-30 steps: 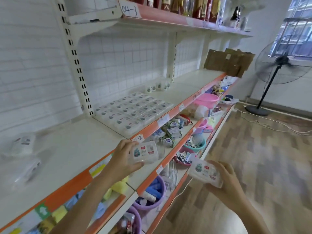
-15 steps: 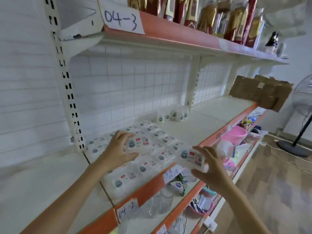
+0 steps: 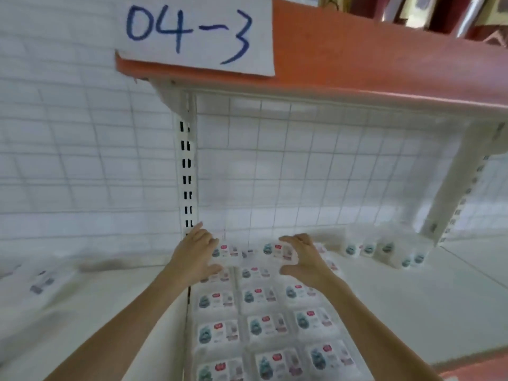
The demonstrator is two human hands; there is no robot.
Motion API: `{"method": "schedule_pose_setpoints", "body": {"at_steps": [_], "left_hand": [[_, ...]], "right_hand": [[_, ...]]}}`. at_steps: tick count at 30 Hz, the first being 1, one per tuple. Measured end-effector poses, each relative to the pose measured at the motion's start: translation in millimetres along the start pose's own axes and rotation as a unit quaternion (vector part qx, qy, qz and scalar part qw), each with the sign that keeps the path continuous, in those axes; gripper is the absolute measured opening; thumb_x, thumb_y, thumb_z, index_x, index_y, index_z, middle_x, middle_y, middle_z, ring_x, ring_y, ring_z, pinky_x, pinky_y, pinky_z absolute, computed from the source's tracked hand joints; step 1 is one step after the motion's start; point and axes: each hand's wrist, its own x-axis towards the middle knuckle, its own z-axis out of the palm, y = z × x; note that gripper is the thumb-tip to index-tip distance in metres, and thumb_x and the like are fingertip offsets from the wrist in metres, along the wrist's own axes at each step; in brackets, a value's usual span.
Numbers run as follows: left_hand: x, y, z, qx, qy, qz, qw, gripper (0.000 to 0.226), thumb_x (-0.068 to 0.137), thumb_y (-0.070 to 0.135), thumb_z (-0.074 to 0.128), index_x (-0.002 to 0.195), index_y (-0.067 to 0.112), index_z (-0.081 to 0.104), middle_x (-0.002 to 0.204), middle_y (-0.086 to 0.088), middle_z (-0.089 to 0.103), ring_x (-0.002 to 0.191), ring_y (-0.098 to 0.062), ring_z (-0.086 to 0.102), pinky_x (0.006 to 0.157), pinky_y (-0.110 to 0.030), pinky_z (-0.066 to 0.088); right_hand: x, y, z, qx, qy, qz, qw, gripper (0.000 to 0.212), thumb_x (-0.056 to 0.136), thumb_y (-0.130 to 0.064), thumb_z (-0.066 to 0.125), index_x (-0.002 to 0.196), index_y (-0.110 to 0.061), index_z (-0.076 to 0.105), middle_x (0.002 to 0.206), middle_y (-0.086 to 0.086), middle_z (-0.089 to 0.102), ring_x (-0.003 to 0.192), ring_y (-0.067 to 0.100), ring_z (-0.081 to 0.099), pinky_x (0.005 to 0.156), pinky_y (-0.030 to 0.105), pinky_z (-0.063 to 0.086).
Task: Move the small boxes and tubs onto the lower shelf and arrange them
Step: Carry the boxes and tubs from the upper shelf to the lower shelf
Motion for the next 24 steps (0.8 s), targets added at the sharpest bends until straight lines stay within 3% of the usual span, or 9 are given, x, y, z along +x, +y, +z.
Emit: {"method": "schedule_pose_setpoints", "body": {"at_steps": [3, 5, 8, 10, 12, 14, 16, 20, 24], "left_hand": [[-2, 4, 4, 0.043, -0.026, -0.036, 0.998, 0.056, 0.055, 0.056, 0.078, 0.085, 0.009, 0.072, 0.075, -0.001, 0.068, 0.087, -0.020, 0.065, 0.115, -0.037, 0.011], [-3, 6, 5, 0.075, -0.024, -0.058, 0.995, 0.054, 0.048, 0.049, 0.084, 0.079, 0.007, 0.072, 0.082, -0.006, 0.069, 0.093, -0.025, 0.065, 0.112, -0.037, 0.011], [-6, 14, 8, 0.060, 0.005, -0.079, 0.995, 0.052, 0.049, 0.041, 0.085, 0.087, 0.009, 0.071, 0.093, -0.008, 0.069, 0.097, -0.026, 0.065, 0.101, -0.043, 0.026], [-9, 21, 9, 0.014, 0.019, -0.113, 0.993, 0.045, 0.053, 0.034, 0.085, 0.089, 0.012, 0.070, 0.089, -0.004, 0.067, 0.089, -0.023, 0.065, 0.094, -0.039, 0.040], [-10, 29, 9, -0.051, 0.032, -0.162, 0.985, 0.034, 0.068, 0.025, 0.078, 0.097, 0.010, 0.067, 0.096, -0.005, 0.065, 0.093, -0.024, 0.063, 0.084, -0.032, 0.048], [-10, 36, 8, -0.108, 0.021, -0.222, 0.969, 0.030, 0.087, 0.021, 0.062, 0.114, 0.009, 0.058, 0.115, -0.004, 0.056, 0.108, -0.022, 0.054, 0.087, -0.029, 0.044], [-10, 37, 10, -0.132, 0.018, -0.256, 0.958, 0.033, 0.092, 0.023, 0.053, 0.123, 0.010, 0.051, 0.124, -0.003, 0.050, 0.114, -0.018, 0.050, 0.089, -0.025, 0.040], [-6, 38, 10, -0.158, 0.030, -0.300, 0.940, 0.040, 0.092, 0.024, 0.054, 0.128, 0.008, 0.046, 0.126, -0.004, 0.050, 0.114, -0.020, 0.051, 0.091, -0.026, 0.041], [-4, 46, 8, -0.165, 0.026, -0.329, 0.929, 0.031, 0.092, 0.021, 0.055, 0.119, 0.008, 0.051, 0.121, -0.004, 0.052, 0.107, -0.019, 0.055, 0.086, -0.024, 0.040]], "right_hand": [[30, 1, 15, 0.016, -0.071, -0.037, 0.997, 0.071, 0.077, -0.013, 0.068, 0.138, -0.023, 0.034, 0.134, 0.001, 0.023, 0.122, 0.018, 0.035, 0.089, 0.023, 0.042], [42, 3, 25, 0.040, -0.091, -0.047, 0.994, 0.076, 0.078, -0.012, 0.067, 0.141, -0.024, 0.027, 0.134, 0.000, 0.026, 0.124, 0.018, 0.035, 0.094, 0.025, 0.039], [50, 10, 36, 0.071, -0.101, -0.079, 0.989, 0.064, 0.082, -0.015, 0.065, 0.137, -0.020, 0.030, 0.130, -0.003, 0.023, 0.118, 0.012, 0.033, 0.094, 0.019, 0.032], [53, 15, 42, 0.070, -0.091, -0.115, 0.987, 0.052, 0.083, -0.016, 0.065, 0.129, -0.014, 0.040, 0.123, -0.002, 0.021, 0.116, 0.012, 0.030, 0.097, 0.014, 0.029], [59, 19, 47, 0.078, -0.069, -0.144, 0.984, 0.045, 0.083, -0.016, 0.066, 0.123, -0.011, 0.048, 0.118, 0.001, 0.025, 0.111, 0.013, 0.033, 0.096, 0.007, 0.026], [63, 21, 49, 0.087, -0.059, -0.163, 0.981, 0.041, 0.083, -0.016, 0.067, 0.121, -0.011, 0.052, 0.115, 0.002, 0.031, 0.106, 0.012, 0.037, 0.093, 0.004, 0.025], [66, 22, 50, 0.096, -0.052, -0.166, 0.980, 0.038, 0.083, -0.016, 0.067, 0.119, -0.012, 0.055, 0.114, 0.002, 0.033, 0.104, 0.011, 0.040, 0.095, 0.009, 0.027], [73, 21, 53, 0.091, -0.040, -0.184, 0.978, 0.037, 0.083, -0.016, 0.067, 0.118, -0.011, 0.057, 0.113, 0.001, 0.035, 0.103, 0.011, 0.041, 0.094, 0.009, 0.028], [74, 24, 54, 0.026, -0.024, -0.171, 0.985, 0.038, 0.086, -0.028, 0.064, 0.122, -0.019, 0.056, 0.119, -0.002, 0.040, 0.108, 0.012, 0.045, 0.093, 0.015, 0.036]]}}
